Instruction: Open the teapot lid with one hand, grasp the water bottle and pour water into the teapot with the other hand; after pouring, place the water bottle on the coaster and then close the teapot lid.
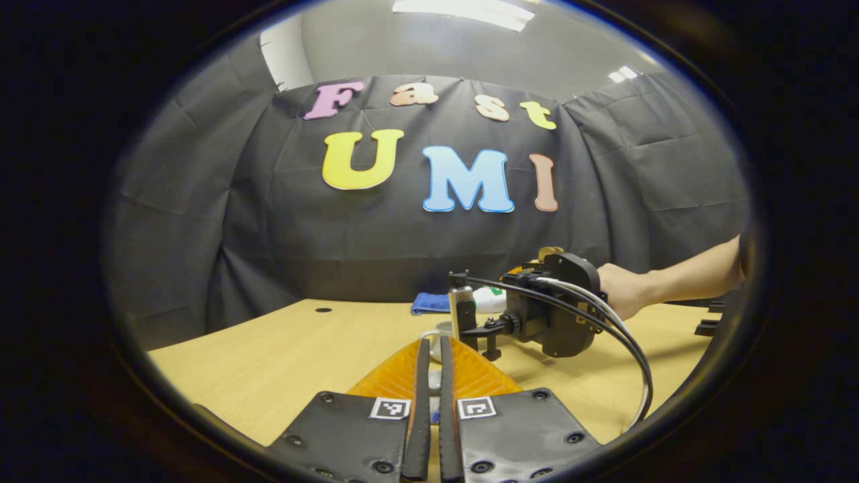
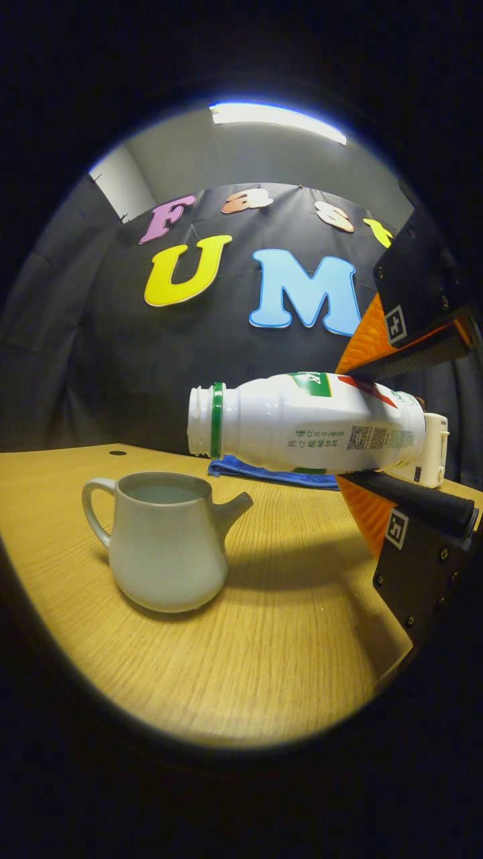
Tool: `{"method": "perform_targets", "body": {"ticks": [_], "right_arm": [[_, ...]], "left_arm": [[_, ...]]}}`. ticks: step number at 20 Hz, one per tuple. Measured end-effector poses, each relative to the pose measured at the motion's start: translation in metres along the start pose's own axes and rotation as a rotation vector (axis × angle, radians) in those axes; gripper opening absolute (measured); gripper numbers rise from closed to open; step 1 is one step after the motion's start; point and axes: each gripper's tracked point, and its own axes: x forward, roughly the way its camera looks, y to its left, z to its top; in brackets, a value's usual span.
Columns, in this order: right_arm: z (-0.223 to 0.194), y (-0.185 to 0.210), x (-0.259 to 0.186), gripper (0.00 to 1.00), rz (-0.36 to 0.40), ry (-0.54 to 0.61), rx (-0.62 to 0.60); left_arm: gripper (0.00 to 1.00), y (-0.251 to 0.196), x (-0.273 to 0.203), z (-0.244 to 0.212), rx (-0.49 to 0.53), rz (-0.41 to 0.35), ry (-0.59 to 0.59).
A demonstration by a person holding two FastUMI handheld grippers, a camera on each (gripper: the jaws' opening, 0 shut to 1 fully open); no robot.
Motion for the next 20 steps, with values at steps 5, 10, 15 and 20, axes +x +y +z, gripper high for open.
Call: {"method": "perform_targets", "body": {"ticks": [5,10,15,20], "right_arm": [[0.002,-0.007,0.003,0.74,-0.025,-0.007,-0.070],[0.003,-0.016,0.002,0.74,-0.048,-0.017,-0.136],[0.009,-0.021,0.004,0.74,-0.063,-0.036,-0.191],[0.009,-0.030,0.006,0.74,-0.084,-0.047,-0.243]], "left_arm": [[0.16,-0.002,0.000,0.002,0.010,-0.001,-0.001],[0.16,-0.002,-0.001,0.002,0.016,0.001,-0.006],[0.16,0.002,-0.002,0.005,0.007,0.006,-0.011],[0.16,0.002,-0.003,0.006,0.012,0.008,-0.014]]}}
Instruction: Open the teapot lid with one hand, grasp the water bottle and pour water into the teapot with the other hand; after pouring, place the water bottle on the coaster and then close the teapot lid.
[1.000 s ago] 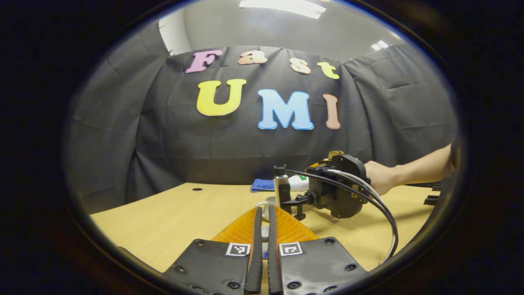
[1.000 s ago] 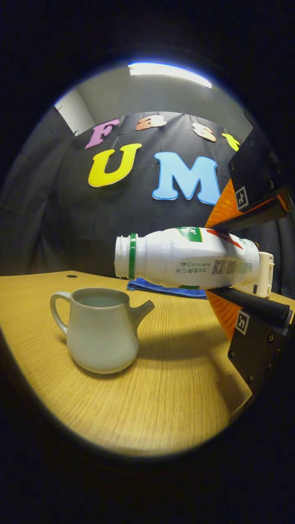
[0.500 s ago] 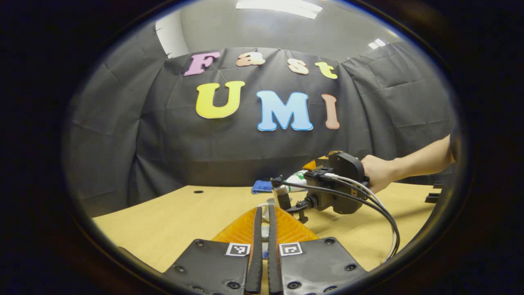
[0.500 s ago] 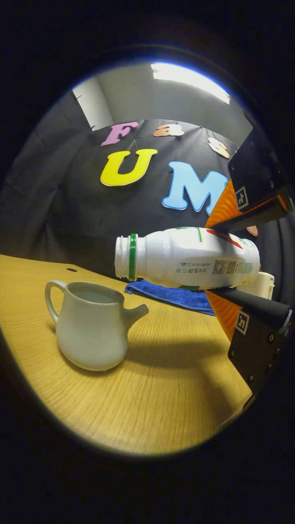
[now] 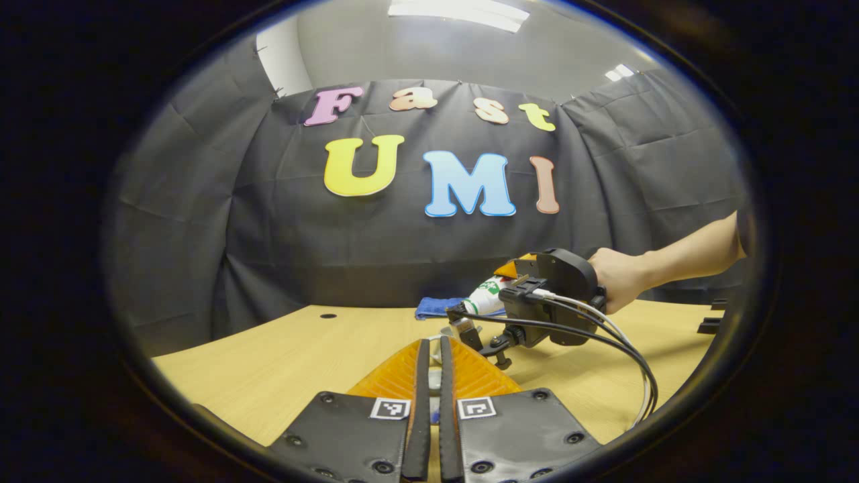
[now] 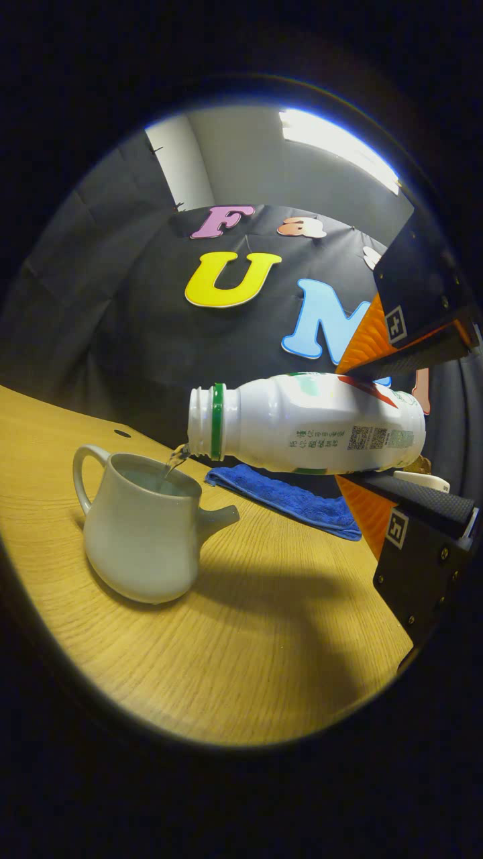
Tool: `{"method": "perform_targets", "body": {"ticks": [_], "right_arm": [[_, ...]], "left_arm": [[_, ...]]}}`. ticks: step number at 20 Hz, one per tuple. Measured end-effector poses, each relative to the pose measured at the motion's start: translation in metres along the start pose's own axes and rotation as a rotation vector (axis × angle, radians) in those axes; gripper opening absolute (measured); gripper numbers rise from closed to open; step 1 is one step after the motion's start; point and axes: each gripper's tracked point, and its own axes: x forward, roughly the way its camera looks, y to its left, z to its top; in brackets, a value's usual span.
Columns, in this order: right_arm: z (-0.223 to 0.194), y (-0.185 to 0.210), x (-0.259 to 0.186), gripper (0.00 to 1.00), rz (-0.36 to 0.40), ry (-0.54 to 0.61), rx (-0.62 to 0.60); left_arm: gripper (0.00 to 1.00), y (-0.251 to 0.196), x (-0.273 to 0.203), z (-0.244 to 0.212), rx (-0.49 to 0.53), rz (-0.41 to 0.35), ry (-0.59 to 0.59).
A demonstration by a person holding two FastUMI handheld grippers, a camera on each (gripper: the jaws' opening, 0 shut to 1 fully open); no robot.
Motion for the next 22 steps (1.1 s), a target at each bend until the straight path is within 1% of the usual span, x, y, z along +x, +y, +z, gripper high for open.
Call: {"method": "perform_targets", "body": {"ticks": [10,11,12,22], "right_arm": [[-0.003,-0.014,0.003,0.74,-0.047,-0.014,-0.094],[-0.004,-0.016,0.004,0.74,-0.053,-0.017,-0.102],[-0.003,-0.017,0.006,0.74,-0.056,-0.018,-0.109],[-0.004,-0.027,0.011,0.74,-0.096,-0.024,-0.150]], "left_arm": [[0.16,0.000,0.001,-0.002,0.004,-0.003,0.007],[0.12,0.001,0.001,-0.002,0.004,-0.003,0.007],[0.16,0.001,0.001,-0.003,0.003,-0.002,0.008],[0.16,-0.001,0.000,-0.002,0.010,-0.004,0.006]]}}
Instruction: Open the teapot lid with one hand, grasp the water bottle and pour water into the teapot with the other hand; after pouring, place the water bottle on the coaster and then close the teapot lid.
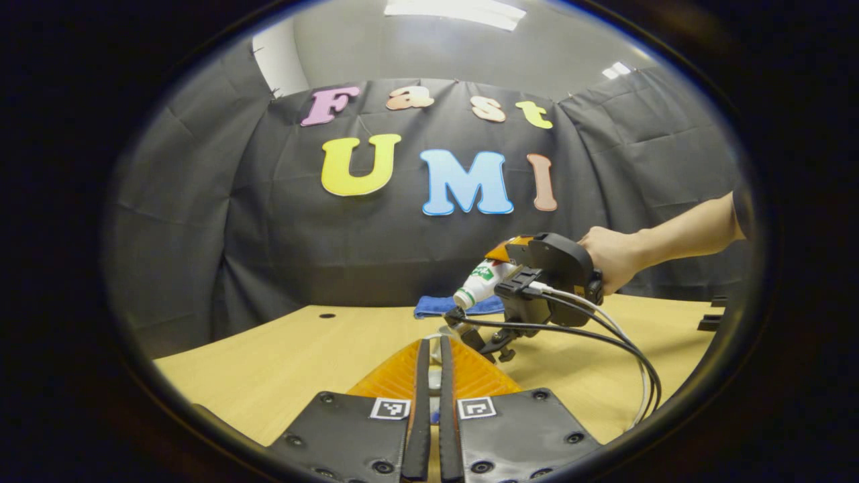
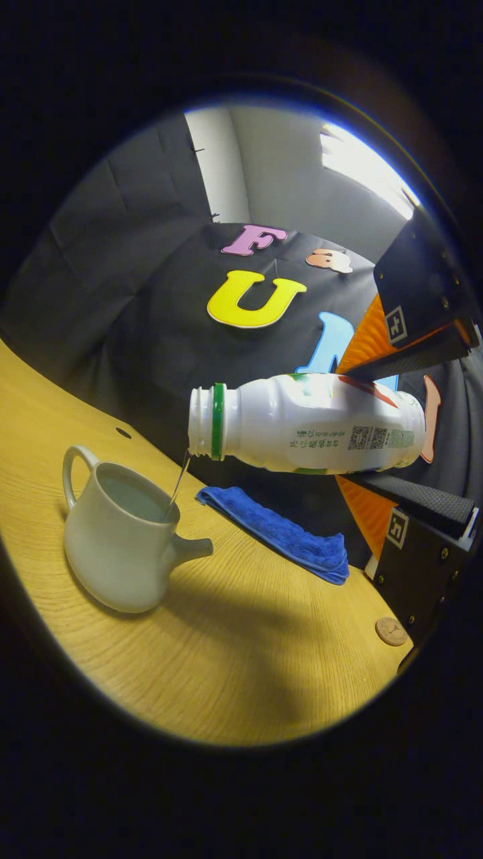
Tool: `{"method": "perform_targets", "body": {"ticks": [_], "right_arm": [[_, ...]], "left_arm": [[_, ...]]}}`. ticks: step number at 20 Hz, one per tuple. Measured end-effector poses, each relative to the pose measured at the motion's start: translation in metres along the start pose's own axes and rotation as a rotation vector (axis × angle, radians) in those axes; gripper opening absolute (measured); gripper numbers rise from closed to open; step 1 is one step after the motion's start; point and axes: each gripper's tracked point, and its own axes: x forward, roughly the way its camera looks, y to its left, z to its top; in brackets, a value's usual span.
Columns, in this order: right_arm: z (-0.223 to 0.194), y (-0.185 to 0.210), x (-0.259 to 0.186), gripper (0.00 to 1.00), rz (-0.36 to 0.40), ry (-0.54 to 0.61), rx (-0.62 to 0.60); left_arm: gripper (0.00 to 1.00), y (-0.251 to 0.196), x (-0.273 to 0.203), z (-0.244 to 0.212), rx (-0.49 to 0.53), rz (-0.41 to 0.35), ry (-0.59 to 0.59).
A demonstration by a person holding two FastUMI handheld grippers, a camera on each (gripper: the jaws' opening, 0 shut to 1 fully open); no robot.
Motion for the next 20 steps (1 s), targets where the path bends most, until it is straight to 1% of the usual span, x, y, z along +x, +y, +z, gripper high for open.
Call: {"method": "perform_targets", "body": {"ticks": [5,8,9,10,14,17,20], "right_arm": [[0.004,0.001,0.000,0.74,0.001,-0.016,-0.026],[0.014,0.015,-0.003,0.74,0.013,-0.028,-0.044],[0.014,0.017,-0.003,0.74,0.015,-0.030,-0.045],[0.015,0.019,-0.003,0.74,0.016,-0.032,-0.047],[0.018,0.021,-0.002,0.74,0.015,-0.039,-0.043],[0.019,0.024,-0.002,0.74,0.024,-0.039,-0.009],[0.018,0.032,-0.004,0.74,0.064,-0.035,0.070]], "left_arm": [[0.16,0.000,0.001,0.001,0.001,0.000,0.003],[0.16,-0.001,0.001,-0.001,-0.003,-0.002,0.007],[0.12,0.000,0.001,0.000,-0.001,-0.001,0.003],[0.16,0.001,0.000,0.001,0.002,0.000,0.002],[0.16,0.000,0.002,-0.003,0.002,-0.002,0.011],[0.16,0.001,0.002,-0.002,0.000,0.001,0.013],[0.16,0.001,0.001,-0.001,0.003,0.001,0.008]]}}
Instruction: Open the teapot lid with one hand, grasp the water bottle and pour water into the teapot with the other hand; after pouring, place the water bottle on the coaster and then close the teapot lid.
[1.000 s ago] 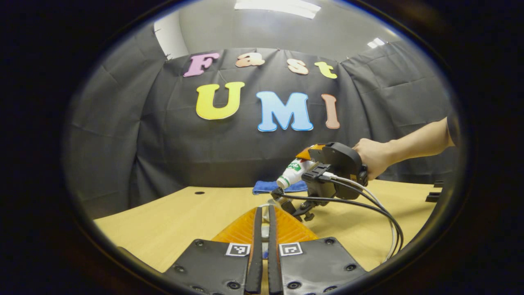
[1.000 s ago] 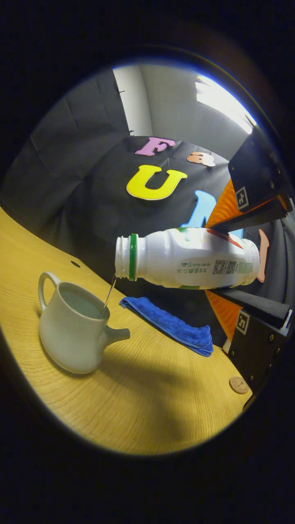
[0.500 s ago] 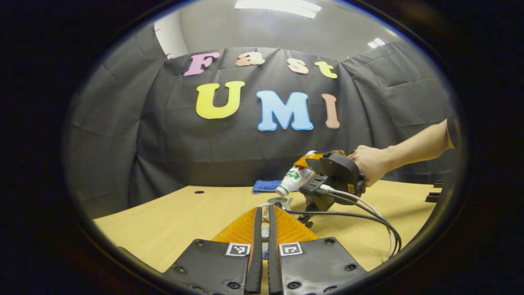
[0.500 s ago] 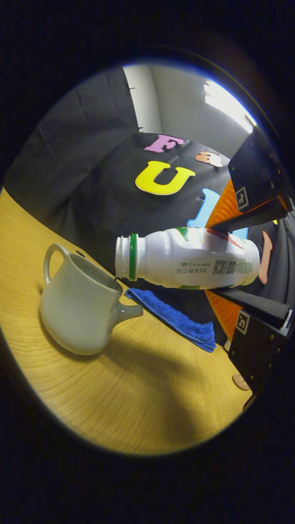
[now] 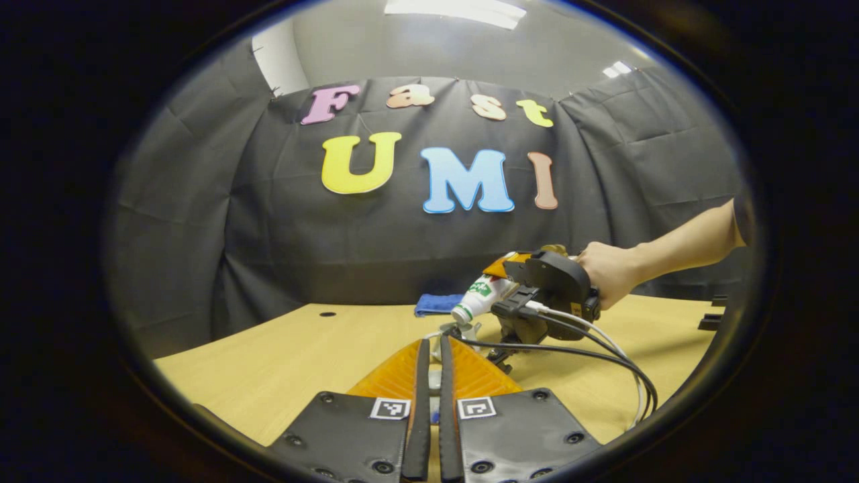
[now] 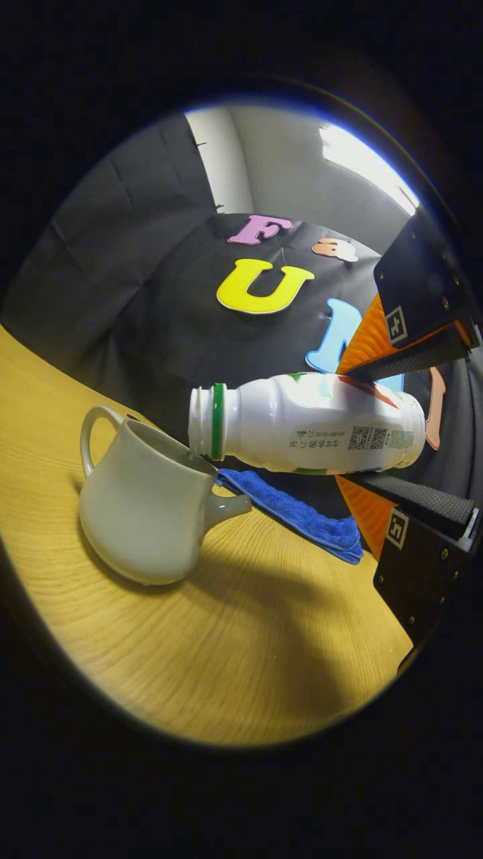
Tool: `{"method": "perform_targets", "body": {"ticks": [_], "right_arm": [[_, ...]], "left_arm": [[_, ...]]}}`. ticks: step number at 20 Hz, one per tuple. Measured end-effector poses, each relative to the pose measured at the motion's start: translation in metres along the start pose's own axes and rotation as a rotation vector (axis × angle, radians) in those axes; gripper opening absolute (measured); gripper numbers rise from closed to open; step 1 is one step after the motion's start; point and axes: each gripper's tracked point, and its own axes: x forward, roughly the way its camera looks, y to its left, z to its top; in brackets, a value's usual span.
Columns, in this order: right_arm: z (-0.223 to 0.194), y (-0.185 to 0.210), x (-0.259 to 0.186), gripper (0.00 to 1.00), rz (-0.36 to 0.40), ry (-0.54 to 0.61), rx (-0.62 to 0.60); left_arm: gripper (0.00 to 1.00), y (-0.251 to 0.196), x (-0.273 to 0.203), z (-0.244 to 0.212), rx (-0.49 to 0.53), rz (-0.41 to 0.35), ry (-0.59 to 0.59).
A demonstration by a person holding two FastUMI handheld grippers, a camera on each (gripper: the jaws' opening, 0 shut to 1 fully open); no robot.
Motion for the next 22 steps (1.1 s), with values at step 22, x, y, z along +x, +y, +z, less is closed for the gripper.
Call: {"method": "perform_targets", "body": {"ticks": [22], "right_arm": [[-0.023,0.029,-0.070,0.74,0.258,0.078,1.532]], "left_arm": [[0.16,0.002,0.022,-0.001,-0.062,0.026,0.044]]}}
